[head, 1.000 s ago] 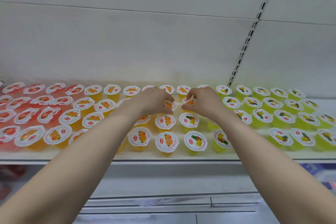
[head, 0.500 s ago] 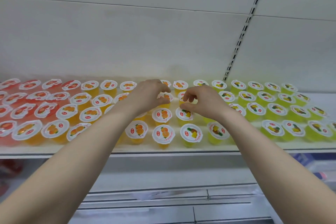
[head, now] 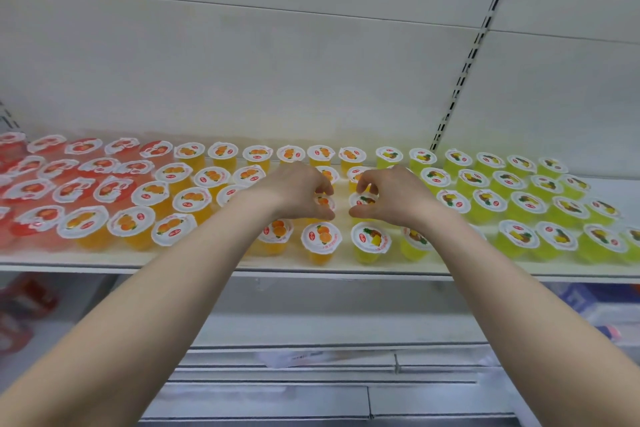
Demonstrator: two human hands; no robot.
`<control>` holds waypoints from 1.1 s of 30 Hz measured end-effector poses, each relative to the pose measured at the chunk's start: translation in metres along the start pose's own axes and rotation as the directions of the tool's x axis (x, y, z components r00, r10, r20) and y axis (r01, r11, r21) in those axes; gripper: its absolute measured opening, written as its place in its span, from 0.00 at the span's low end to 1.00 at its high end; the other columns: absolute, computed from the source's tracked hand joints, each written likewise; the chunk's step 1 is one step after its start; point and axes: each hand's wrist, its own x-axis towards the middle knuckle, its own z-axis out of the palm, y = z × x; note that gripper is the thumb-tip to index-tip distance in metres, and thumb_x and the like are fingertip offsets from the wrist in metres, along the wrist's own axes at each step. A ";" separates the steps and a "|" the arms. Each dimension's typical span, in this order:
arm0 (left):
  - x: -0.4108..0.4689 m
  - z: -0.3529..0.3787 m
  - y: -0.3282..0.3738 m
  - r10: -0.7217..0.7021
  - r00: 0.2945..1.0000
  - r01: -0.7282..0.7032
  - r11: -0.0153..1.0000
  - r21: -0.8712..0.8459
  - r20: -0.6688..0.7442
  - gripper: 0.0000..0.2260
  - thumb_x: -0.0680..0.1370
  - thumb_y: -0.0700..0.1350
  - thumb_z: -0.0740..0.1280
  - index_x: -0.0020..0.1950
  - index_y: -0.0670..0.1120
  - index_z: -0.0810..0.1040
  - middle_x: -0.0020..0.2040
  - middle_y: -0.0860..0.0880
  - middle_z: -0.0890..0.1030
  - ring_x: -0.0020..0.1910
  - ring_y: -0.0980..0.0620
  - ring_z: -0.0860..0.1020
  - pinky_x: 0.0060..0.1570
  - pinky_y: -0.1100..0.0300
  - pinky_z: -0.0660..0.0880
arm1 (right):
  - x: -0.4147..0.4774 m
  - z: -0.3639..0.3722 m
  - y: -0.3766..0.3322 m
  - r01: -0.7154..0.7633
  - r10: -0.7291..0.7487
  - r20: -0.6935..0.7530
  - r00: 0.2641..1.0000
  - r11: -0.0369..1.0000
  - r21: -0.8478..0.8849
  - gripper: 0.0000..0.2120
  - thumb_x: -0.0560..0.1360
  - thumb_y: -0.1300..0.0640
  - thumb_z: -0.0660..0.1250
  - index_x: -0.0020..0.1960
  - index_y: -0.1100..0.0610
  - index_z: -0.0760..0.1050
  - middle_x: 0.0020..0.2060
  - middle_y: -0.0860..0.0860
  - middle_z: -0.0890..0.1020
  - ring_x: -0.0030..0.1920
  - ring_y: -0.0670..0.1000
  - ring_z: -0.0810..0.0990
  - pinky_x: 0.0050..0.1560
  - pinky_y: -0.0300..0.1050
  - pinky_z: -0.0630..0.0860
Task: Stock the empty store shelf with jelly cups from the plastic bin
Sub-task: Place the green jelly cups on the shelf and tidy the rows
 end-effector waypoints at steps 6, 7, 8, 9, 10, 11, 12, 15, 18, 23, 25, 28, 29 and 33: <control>0.004 0.004 0.008 -0.006 0.999 0.005 0.999 -0.044 -0.033 0.21 0.71 0.57 0.70 0.63 0.52 0.79 0.59 0.54 0.81 0.54 0.54 0.78 0.45 0.63 0.70 | -0.001 -0.001 0.000 -0.008 0.008 0.005 1.000 1.000 0.003 0.22 0.67 0.38 0.72 0.56 0.47 0.77 0.51 0.49 0.81 0.54 0.52 0.76 0.50 0.49 0.76; 0.005 0.004 0.010 -0.007 0.999 0.005 0.999 -0.045 -0.037 0.21 0.72 0.56 0.70 0.63 0.52 0.79 0.59 0.54 0.81 0.54 0.53 0.78 0.45 0.63 0.69 | -0.001 -0.001 0.000 -0.007 0.007 0.007 1.000 1.000 0.003 0.22 0.66 0.38 0.72 0.56 0.47 0.77 0.51 0.49 0.81 0.54 0.52 0.76 0.50 0.49 0.76; 0.005 0.005 0.011 -0.009 0.999 0.007 0.999 -0.044 -0.042 0.20 0.72 0.56 0.69 0.63 0.52 0.79 0.60 0.54 0.81 0.55 0.53 0.77 0.45 0.63 0.69 | -0.001 -0.001 0.000 -0.005 0.005 0.009 1.000 1.000 0.002 0.22 0.66 0.37 0.72 0.56 0.47 0.77 0.51 0.49 0.81 0.54 0.52 0.76 0.50 0.49 0.76; 0.005 0.005 0.011 -0.014 0.999 0.012 0.999 -0.045 -0.045 0.20 0.72 0.56 0.69 0.63 0.52 0.79 0.60 0.54 0.80 0.55 0.53 0.77 0.45 0.63 0.69 | 0.000 -0.001 0.001 0.000 0.000 0.012 1.000 1.000 0.000 0.22 0.67 0.37 0.72 0.56 0.47 0.77 0.51 0.49 0.81 0.54 0.52 0.76 0.50 0.49 0.76; 0.005 0.005 0.010 -0.019 0.999 0.017 0.999 -0.045 -0.045 0.20 0.73 0.56 0.69 0.63 0.53 0.79 0.60 0.54 0.80 0.55 0.53 0.77 0.46 0.63 0.68 | 0.000 0.000 0.002 0.006 -0.006 0.016 1.000 1.000 -0.004 0.22 0.67 0.37 0.72 0.56 0.47 0.77 0.51 0.49 0.81 0.54 0.52 0.76 0.50 0.49 0.76; 0.004 0.005 0.009 -0.025 0.999 0.023 0.999 -0.044 -0.046 0.20 0.73 0.57 0.69 0.63 0.53 0.78 0.61 0.54 0.80 0.56 0.53 0.77 0.46 0.63 0.69 | 0.001 0.000 0.003 0.011 -0.011 0.023 1.000 1.000 -0.008 0.22 0.67 0.37 0.71 0.56 0.47 0.77 0.51 0.49 0.81 0.54 0.52 0.76 0.51 0.49 0.76; 0.002 0.005 0.007 -0.029 0.998 0.027 0.999 -0.040 -0.050 0.21 0.73 0.58 0.69 0.63 0.53 0.78 0.61 0.54 0.80 0.56 0.53 0.77 0.47 0.62 0.69 | 0.001 -0.001 0.003 0.016 -0.015 0.033 0.999 1.000 -0.013 0.22 0.67 0.37 0.71 0.56 0.47 0.76 0.52 0.48 0.81 0.54 0.52 0.76 0.52 0.50 0.76; -0.007 0.000 0.001 -0.016 0.993 0.012 0.999 -0.033 -0.115 0.21 0.74 0.61 0.68 0.63 0.54 0.78 0.63 0.54 0.78 0.60 0.51 0.76 0.51 0.58 0.70 | 0.000 -0.005 0.000 0.024 -0.022 0.065 0.998 0.999 -0.031 0.22 0.68 0.36 0.71 0.56 0.47 0.77 0.52 0.48 0.81 0.53 0.51 0.76 0.53 0.51 0.76; -0.023 -0.011 -0.012 0.000 0.985 -0.001 1.000 -0.007 -0.173 0.17 0.76 0.59 0.67 0.62 0.55 0.78 0.64 0.53 0.77 0.62 0.51 0.75 0.56 0.55 0.70 | -0.003 -0.011 -0.007 -0.012 0.014 0.054 0.998 1.000 -0.024 0.20 0.71 0.38 0.69 0.57 0.48 0.78 0.55 0.48 0.80 0.54 0.52 0.77 0.55 0.51 0.76; -0.066 -0.023 -0.056 0.009 0.968 -0.003 1.000 0.023 -0.252 0.14 0.78 0.56 0.65 0.61 0.54 0.79 0.63 0.53 0.77 0.63 0.51 0.73 0.57 0.55 0.70 | -0.018 -0.004 -0.045 0.047 -0.037 -0.193 0.981 0.998 0.048 0.15 0.75 0.46 0.68 0.59 0.50 0.78 0.54 0.49 0.81 0.56 0.53 0.77 0.55 0.50 0.74; -0.084 -0.022 -0.072 0.016 0.967 -0.007 0.999 0.036 -0.255 0.15 0.77 0.58 0.64 0.61 0.55 0.79 0.62 0.54 0.77 0.62 0.51 0.73 0.57 0.55 0.72 | -0.028 0.006 -0.070 0.131 -0.100 -0.274 0.957 0.987 0.096 0.14 0.75 0.47 0.68 0.58 0.51 0.79 0.53 0.49 0.82 0.56 0.53 0.76 0.56 0.50 0.72; -0.106 -0.015 -0.086 0.059 0.968 -0.053 0.998 0.033 -0.244 0.19 0.76 0.63 0.62 0.60 0.55 0.79 0.60 0.53 0.78 0.61 0.51 0.74 0.56 0.53 0.73 | -0.041 0.028 -0.106 0.181 -0.158 -0.271 0.950 0.982 0.062 0.16 0.74 0.42 0.67 0.58 0.49 0.79 0.53 0.48 0.82 0.58 0.54 0.76 0.60 0.53 0.70; -0.112 -0.012 -0.089 0.073 0.969 -0.069 0.997 0.027 -0.234 0.20 0.75 0.65 0.61 0.60 0.56 0.79 0.60 0.54 0.78 0.61 0.51 0.74 0.56 0.52 0.73 | -0.045 0.035 -0.115 0.165 -0.153 -0.251 0.956 0.986 0.027 0.19 0.73 0.38 0.66 0.58 0.48 0.78 0.54 0.47 0.82 0.59 0.54 0.75 0.60 0.53 0.70; -0.129 -0.001 -0.095 0.122 0.976 -0.113 0.992 0.059 -0.180 0.27 0.70 0.69 0.61 0.63 0.56 0.76 0.61 0.54 0.76 0.61 0.50 0.72 0.58 0.49 0.73 | -0.057 0.054 -0.135 0.067 -0.090 -0.195 0.977 0.990 -0.121 0.25 0.68 0.32 0.65 0.58 0.46 0.74 0.56 0.46 0.79 0.61 0.54 0.71 0.60 0.52 0.67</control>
